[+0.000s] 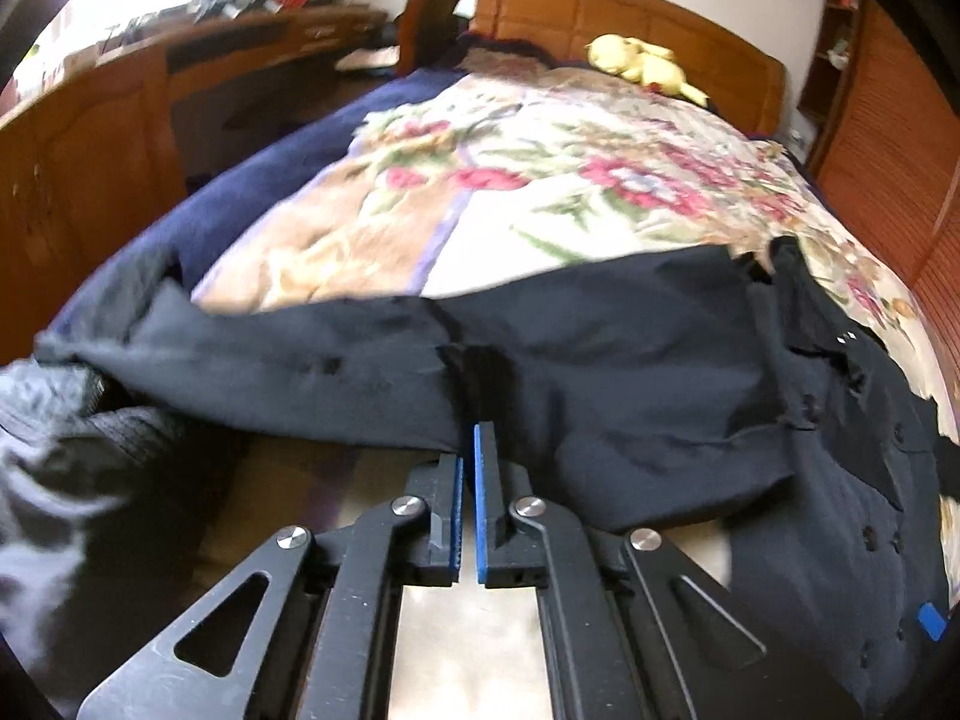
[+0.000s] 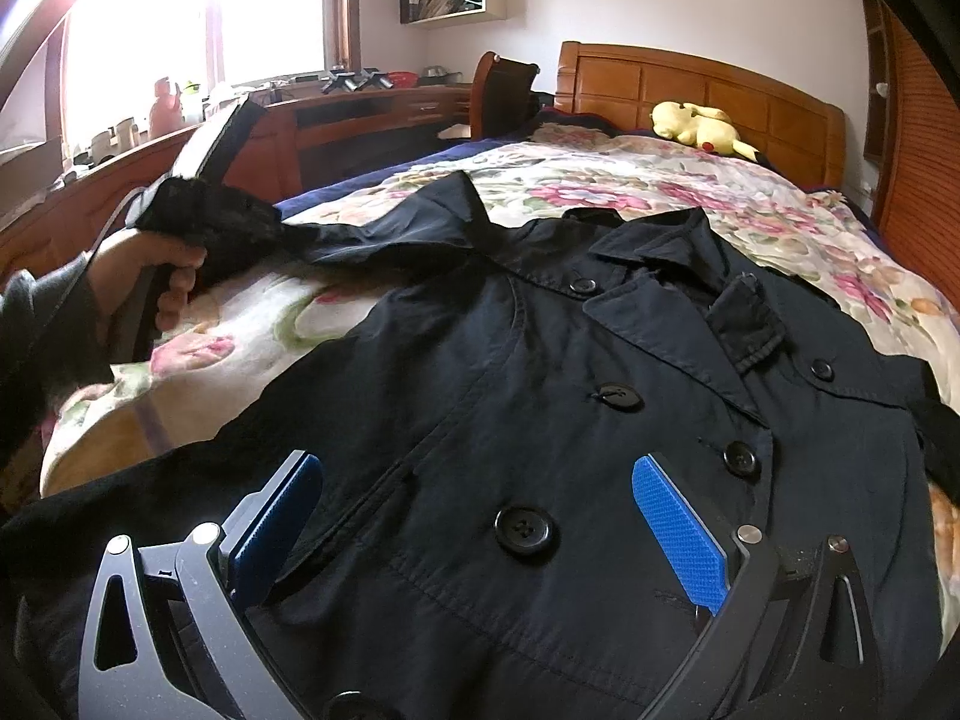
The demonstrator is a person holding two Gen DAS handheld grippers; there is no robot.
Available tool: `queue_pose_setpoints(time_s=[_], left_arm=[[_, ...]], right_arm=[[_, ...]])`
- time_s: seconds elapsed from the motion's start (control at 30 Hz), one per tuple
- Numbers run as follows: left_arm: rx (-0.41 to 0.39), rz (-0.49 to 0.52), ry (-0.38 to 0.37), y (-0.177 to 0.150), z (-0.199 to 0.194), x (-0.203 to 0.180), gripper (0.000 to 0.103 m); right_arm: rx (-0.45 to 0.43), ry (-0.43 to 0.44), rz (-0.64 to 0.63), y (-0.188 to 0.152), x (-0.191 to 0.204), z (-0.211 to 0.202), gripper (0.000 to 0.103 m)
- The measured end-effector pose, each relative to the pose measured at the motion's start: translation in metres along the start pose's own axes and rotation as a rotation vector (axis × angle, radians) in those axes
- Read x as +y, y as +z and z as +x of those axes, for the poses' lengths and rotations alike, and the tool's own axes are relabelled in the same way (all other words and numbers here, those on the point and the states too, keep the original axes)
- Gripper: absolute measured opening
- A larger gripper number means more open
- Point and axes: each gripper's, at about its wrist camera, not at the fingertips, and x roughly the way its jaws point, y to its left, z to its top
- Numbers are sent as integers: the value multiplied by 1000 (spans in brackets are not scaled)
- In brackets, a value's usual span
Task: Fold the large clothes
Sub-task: 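Close the left gripper on the sleeve and lift it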
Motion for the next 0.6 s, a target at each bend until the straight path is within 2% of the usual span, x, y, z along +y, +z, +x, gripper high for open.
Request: queue_pose_setpoints(time_s=[0.3,0.6], left_arm=[[-79,217,-38,12,-73,-93,2],[-69,321,-96,1,-109,-158,2]], right_arm=[[20,12,-6,0,-15,-17,103],[-25,-45,11,7,-36,-36,103]])
